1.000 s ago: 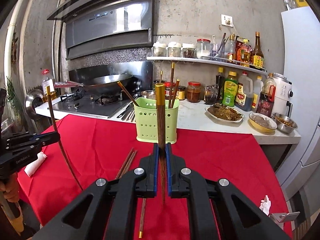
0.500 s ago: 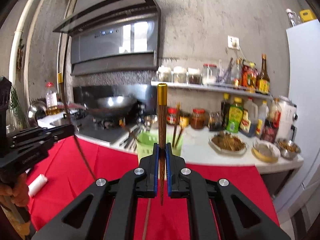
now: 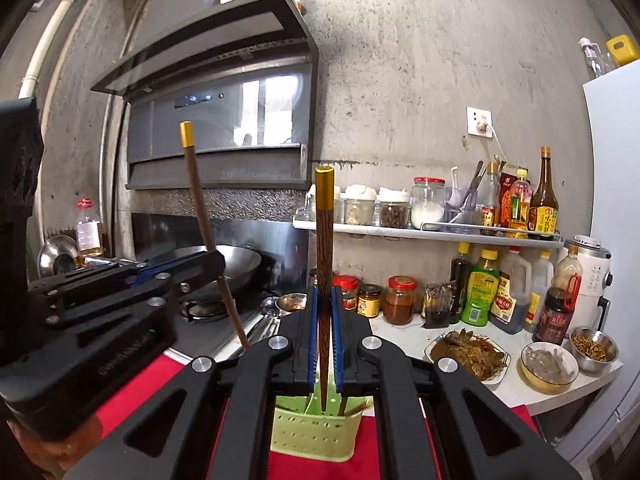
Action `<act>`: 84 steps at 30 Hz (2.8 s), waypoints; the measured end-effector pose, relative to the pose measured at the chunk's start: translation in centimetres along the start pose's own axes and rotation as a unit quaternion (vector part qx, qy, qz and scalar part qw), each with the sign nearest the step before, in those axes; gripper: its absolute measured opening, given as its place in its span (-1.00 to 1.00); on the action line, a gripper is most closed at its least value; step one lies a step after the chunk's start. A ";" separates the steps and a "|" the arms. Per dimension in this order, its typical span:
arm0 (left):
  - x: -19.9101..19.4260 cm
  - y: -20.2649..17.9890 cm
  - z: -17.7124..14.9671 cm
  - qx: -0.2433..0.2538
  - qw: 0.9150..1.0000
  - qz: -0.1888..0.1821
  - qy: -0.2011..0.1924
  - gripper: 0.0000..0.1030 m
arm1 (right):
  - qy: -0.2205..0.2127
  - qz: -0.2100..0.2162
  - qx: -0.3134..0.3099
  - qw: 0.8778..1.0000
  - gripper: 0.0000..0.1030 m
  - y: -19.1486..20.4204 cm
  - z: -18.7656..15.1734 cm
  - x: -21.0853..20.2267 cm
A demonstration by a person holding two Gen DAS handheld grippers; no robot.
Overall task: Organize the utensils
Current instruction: 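Lower the left tool's chopstick into the green holder while the right tool inserts its own, then open both tools to release the chopsticks in the green holder, then move both tools back down to the remaining chopsticks on the cloth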
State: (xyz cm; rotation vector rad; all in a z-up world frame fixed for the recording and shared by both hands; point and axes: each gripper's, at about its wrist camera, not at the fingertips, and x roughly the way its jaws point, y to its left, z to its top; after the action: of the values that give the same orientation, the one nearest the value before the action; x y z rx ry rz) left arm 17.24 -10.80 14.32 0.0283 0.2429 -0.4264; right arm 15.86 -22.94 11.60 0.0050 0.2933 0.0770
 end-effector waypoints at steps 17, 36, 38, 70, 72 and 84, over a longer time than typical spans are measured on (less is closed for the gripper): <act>5.8 1.2 -5.9 0.002 0.994 0.017 0.108 -0.78 | 0.115 -0.007 -0.008 0.993 -0.32 -0.2 -6.2 4.4; -12.2 0.5 -15.8 0.030 0.980 0.044 0.191 -0.20 | 0.186 -0.006 -0.009 0.982 -0.19 1.8 -16.4 -12.7; -13.4 0.7 -18.9 0.012 0.976 0.036 0.217 -0.21 | 0.195 -0.004 -0.007 0.981 -0.19 2.2 -17.8 -13.5; -12.9 -2.0 -28.5 -0.001 0.945 -0.026 0.325 -0.67 | 0.292 0.042 0.034 0.955 -0.58 3.9 -26.4 -13.4; -12.9 -1.7 -28.5 -0.002 0.945 -0.019 0.327 -0.73 | 0.295 0.035 0.030 0.954 -0.58 3.9 -26.6 -13.2; -12.1 -1.7 -28.2 0.006 0.945 -0.032 0.326 -0.74 | 0.299 0.031 0.038 0.953 -0.59 3.4 -26.8 -12.8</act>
State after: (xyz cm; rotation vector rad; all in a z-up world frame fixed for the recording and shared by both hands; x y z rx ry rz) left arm -0.52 -5.30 -10.15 0.1749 0.8973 -0.4739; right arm -4.34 -20.72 -10.34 0.0686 0.9030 0.1302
